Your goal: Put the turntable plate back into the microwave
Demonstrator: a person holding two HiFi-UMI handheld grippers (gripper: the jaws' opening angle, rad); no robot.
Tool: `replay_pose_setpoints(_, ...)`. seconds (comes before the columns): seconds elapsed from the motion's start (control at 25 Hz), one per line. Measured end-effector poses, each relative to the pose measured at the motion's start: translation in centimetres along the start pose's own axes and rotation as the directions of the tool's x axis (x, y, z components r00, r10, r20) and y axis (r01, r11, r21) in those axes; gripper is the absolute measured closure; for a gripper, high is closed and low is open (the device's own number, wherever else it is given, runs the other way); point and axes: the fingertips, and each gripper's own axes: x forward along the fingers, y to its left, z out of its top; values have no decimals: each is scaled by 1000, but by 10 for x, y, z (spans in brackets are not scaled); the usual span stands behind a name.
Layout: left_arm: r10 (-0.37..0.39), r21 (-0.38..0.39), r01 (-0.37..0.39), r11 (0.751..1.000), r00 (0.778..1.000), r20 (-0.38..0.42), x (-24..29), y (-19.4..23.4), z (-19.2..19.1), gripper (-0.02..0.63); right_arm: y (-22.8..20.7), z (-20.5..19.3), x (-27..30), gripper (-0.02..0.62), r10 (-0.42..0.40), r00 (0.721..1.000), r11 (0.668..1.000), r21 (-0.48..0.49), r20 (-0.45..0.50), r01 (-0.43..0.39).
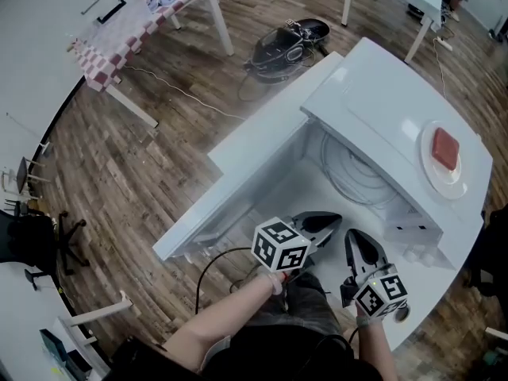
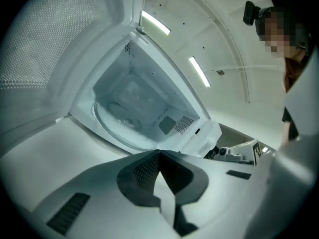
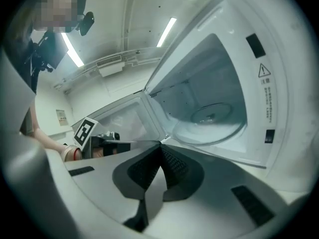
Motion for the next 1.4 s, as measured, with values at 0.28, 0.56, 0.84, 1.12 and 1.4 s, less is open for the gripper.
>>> replay_pose_setpoints(0.28,-10,9,10,1000,1000,11,-17,-17,2,594,27,5,-9,575,71,997,997,-44,9,-70)
replay_pose_setpoints(0.56,4,41,-6,999,999,36,-21,-27,3,594,40,7,-13,575,92,996,993,-69,10,-91)
replay_pose_setpoints(0.84,24,33,-27,999,997,79,-26,-26,9,594,47,9,-14,575,100,994,993,-68,34,-97)
replay_pose_setpoints(1.12,30,28,-32,999,996,87,-27,-26,10,594,47,8,-16,575,99,994,994,-60,42,-96)
replay_pose_setpoints(1.4,47,0,-47,999,995,84,-27,-21,6,594,44,4,-18,575,91,995,995,-45,35,-89)
